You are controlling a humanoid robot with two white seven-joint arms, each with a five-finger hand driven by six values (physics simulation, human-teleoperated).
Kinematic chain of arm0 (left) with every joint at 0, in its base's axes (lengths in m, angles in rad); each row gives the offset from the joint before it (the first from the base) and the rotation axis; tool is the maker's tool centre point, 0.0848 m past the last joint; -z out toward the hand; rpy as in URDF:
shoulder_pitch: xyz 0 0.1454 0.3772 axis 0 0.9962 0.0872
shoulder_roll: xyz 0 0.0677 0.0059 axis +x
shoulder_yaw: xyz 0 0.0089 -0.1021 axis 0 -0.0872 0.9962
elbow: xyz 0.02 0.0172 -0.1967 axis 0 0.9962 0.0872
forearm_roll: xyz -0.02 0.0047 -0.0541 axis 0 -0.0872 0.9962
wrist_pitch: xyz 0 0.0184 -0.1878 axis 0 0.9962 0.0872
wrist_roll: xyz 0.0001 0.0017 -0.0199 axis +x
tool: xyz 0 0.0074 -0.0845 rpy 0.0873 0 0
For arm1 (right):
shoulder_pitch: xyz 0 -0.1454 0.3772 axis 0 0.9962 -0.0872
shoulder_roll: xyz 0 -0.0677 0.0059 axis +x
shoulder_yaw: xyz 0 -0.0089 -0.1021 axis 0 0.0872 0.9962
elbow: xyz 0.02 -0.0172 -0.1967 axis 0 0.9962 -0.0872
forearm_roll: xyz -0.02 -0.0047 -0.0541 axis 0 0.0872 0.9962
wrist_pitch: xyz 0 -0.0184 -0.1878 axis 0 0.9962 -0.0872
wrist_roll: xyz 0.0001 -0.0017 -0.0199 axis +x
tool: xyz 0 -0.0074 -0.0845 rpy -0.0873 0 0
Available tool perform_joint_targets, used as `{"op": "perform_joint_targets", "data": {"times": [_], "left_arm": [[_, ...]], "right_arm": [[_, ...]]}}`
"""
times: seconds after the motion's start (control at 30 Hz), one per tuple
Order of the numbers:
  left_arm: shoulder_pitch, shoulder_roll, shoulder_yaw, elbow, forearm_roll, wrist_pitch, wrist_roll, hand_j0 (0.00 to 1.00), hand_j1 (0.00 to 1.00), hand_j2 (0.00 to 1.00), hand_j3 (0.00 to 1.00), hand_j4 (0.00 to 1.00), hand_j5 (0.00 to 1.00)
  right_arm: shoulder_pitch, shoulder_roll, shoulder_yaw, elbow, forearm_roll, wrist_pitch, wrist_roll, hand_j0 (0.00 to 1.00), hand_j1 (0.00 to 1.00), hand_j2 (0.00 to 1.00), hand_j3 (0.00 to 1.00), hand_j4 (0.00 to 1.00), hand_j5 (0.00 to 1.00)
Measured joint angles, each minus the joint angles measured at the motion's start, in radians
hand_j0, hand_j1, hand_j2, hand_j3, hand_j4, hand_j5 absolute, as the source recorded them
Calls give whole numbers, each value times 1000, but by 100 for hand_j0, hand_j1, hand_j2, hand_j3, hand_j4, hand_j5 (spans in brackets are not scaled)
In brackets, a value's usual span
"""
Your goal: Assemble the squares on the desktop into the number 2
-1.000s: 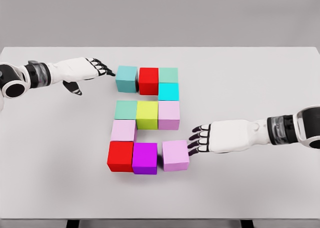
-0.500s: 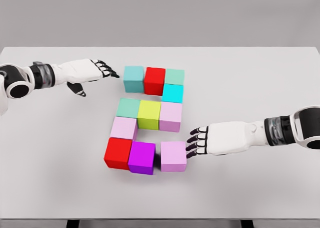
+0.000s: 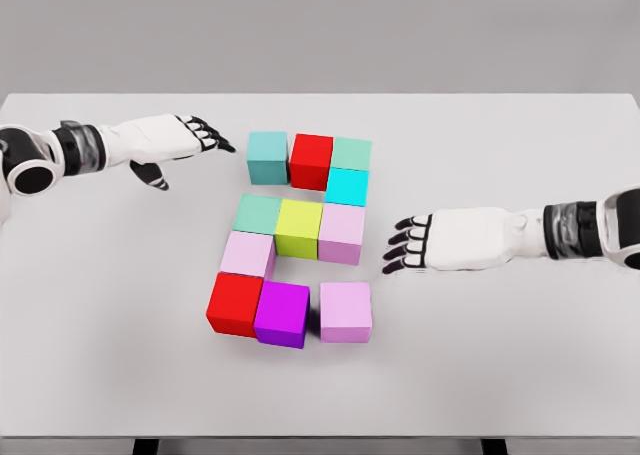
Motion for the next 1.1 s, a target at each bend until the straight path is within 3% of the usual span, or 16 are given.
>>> {"op": "perform_joint_targets", "data": {"times": [0.23, 0.47, 1.1], "left_arm": [[-5, 2, 1, 8, -5, 0, 0, 100, 100, 100, 100, 100, 100], [-5, 20, 13, 17, -2, 0, 1, 100, 100, 100, 100, 100, 100], [8, 43, 74, 61, -4, 0, 2, 100, 100, 100, 100, 100, 100]], "right_arm": [[-23, 104, -95, 177, -2, 0, 62, 100, 100, 100, 100, 100, 100], [-51, 194, -120, 336, 4, 0, 99, 100, 100, 100, 100, 100, 100], [-57, 264, -124, 372, 4, -1, 139, 100, 100, 100, 100, 100, 100]]}}
